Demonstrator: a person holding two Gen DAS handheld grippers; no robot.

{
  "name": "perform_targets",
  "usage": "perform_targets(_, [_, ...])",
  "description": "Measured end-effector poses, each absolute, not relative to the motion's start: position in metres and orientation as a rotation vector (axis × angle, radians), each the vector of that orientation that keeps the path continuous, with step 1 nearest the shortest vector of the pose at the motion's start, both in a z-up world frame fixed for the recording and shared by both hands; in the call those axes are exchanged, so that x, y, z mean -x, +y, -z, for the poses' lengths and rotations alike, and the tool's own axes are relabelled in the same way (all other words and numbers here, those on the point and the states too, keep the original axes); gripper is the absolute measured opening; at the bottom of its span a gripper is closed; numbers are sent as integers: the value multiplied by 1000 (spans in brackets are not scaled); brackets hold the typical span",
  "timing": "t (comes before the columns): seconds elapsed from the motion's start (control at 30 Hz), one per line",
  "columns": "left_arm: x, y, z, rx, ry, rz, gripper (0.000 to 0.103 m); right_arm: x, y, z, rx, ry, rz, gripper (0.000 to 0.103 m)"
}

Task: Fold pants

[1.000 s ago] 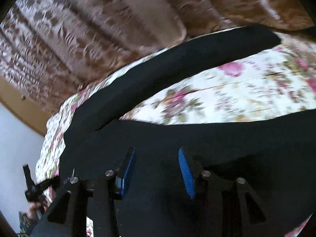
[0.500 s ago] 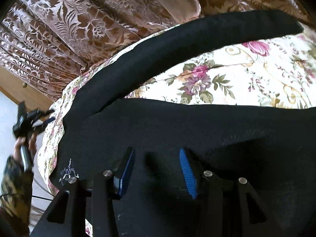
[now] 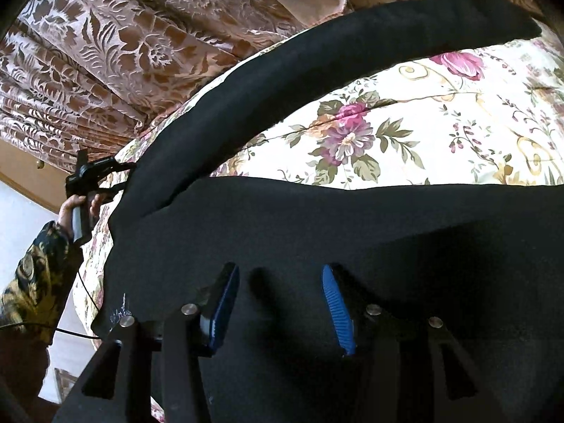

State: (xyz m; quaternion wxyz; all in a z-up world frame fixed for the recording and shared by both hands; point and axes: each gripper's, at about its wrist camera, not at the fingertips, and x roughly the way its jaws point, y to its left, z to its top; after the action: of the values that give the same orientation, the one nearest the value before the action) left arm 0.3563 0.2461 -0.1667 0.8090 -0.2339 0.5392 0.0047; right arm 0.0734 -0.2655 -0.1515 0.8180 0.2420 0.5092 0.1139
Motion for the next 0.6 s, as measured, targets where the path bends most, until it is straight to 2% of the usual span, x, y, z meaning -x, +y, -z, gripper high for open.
perform_targets(0.03, [-359, 243, 166, 487, 1148, -8, 52, -73, -265, 152, -513, 1085, -242, 50])
perform_targets(0.07, [-362, 239, 165, 475, 1146, 1, 47, -74, -265, 152, -509, 1085, -241, 50])
perform_targets(0.1, [-364, 234, 165, 459, 1143, 13, 34, -74, -264, 152, -504, 1085, -240, 50])
perform_targets(0.17, [-366, 223, 162, 405, 1136, 34, 26, -74, -263, 152, -495, 1086, -237, 50])
perform_targets(0.2, [-364, 216, 159, 364, 1127, 46, 16, -74, -262, 152, -492, 1086, -235, 50])
perform_targets(0.27, [-358, 208, 154, 334, 1099, 63, 11, -74, -262, 151, -488, 1086, -233, 51])
perform_targets(0.6, [-258, 183, 73, 272, 839, 208, 9, -73, -261, 150, -481, 1082, -223, 51])
